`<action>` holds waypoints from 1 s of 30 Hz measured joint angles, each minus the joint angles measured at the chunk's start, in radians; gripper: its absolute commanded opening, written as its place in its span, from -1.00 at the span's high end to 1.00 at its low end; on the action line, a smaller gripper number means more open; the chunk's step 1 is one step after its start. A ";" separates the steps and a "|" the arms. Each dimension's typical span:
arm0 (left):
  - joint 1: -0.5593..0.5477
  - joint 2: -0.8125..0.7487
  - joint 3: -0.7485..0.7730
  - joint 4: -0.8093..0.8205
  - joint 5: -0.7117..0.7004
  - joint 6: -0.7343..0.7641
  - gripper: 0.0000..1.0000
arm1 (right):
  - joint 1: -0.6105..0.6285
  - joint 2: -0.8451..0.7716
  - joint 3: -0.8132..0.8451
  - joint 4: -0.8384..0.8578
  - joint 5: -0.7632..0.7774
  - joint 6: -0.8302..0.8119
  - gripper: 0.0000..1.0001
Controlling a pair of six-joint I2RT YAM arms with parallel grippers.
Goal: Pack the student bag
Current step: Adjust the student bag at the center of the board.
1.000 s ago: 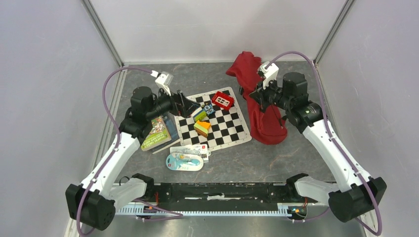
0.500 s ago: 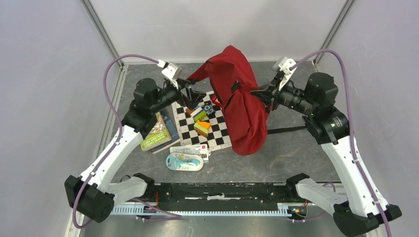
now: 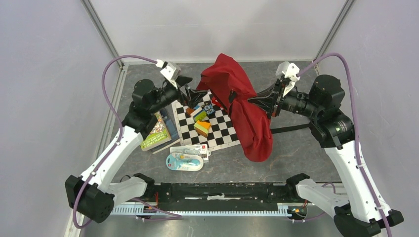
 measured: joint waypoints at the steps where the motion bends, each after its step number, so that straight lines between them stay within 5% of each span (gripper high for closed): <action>1: 0.000 -0.011 -0.010 0.008 0.007 0.001 -0.99 | 0.000 0.000 0.000 0.000 -0.008 0.002 1.00; 14: -0.002 0.039 -0.006 0.106 0.010 0.020 -0.96 | 0.000 -0.001 0.000 0.003 -0.124 0.027 1.00; 16: -0.006 0.054 -0.003 0.106 0.024 0.020 -0.41 | 0.000 -0.002 0.000 0.004 -0.132 0.027 1.00; 19: -0.015 0.051 -0.003 0.106 0.060 0.001 0.82 | 0.000 -0.003 0.000 0.004 -0.134 0.024 1.00; 20: -0.019 0.044 -0.005 0.105 0.070 0.002 0.95 | 0.000 -0.003 -0.001 0.002 -0.127 0.019 1.00; 24: -0.030 -0.023 -0.035 0.089 0.091 -0.008 0.96 | 0.003 0.000 0.000 -0.023 -0.030 -0.004 0.90; 30: -0.031 -0.176 -0.064 -0.049 0.101 -0.069 0.96 | 0.006 0.048 0.000 -0.067 0.319 -0.015 0.69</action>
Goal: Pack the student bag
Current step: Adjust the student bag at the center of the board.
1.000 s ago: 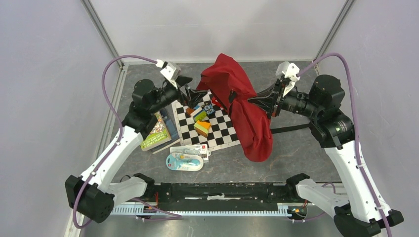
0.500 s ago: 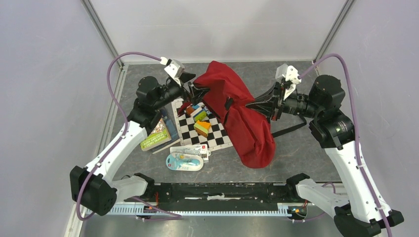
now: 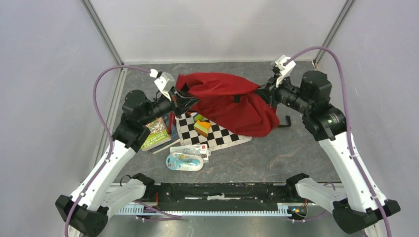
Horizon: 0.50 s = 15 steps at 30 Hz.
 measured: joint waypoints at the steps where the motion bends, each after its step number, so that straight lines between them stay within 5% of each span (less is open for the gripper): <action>1: -0.002 -0.013 0.003 -0.034 0.008 -0.016 0.96 | 0.001 0.015 -0.001 -0.004 0.045 0.001 0.61; 10: -0.011 0.006 0.031 -0.291 -0.044 -0.151 0.96 | 0.004 0.091 -0.111 0.010 0.321 0.035 -0.88; 15: -0.011 0.023 0.080 -0.377 -0.131 -0.205 0.96 | 0.004 0.073 -0.158 0.047 0.372 0.042 -0.96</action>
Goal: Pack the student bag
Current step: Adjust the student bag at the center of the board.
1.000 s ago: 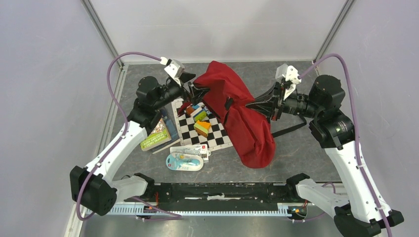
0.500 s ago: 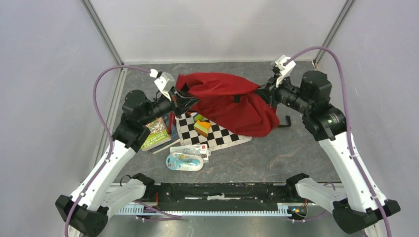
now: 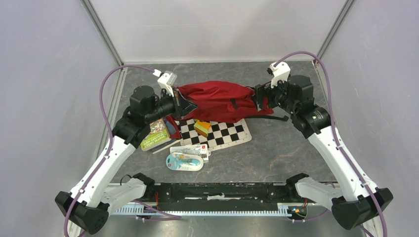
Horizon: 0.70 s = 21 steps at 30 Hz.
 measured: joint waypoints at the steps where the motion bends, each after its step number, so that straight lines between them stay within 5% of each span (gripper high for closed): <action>1: 0.000 0.006 0.011 -0.011 -0.017 -0.011 0.96 | 0.000 -0.011 -0.010 0.007 0.005 0.000 -0.96; 21: 0.006 0.057 0.100 -0.105 -0.251 -0.126 0.96 | -0.006 -0.331 -0.309 0.145 -0.093 0.058 -0.96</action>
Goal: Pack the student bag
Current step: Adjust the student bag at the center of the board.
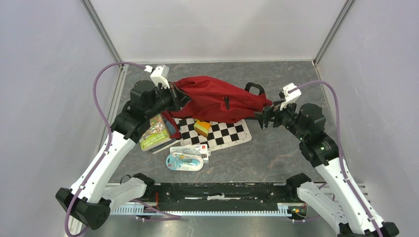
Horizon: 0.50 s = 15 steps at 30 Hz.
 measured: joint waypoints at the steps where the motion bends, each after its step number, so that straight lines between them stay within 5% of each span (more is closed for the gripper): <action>1: 0.001 0.001 0.001 0.000 -0.002 -0.002 0.96 | 0.000 -0.011 -0.024 0.007 -0.006 0.005 -0.96; 6: 0.004 0.001 0.002 -0.003 -0.011 -0.005 0.96 | 0.000 0.004 -0.092 0.039 -0.010 0.023 -0.81; 9: 0.006 0.001 0.003 -0.006 -0.015 -0.005 0.96 | 0.000 0.055 -0.108 0.051 0.025 0.014 -0.15; 12: 0.007 0.001 0.004 -0.006 -0.013 -0.005 0.96 | 0.000 0.099 -0.106 0.066 0.079 -0.008 0.73; 15: 0.006 0.001 0.007 -0.005 0.013 0.001 0.96 | 0.000 0.140 -0.063 0.070 0.129 -0.031 1.00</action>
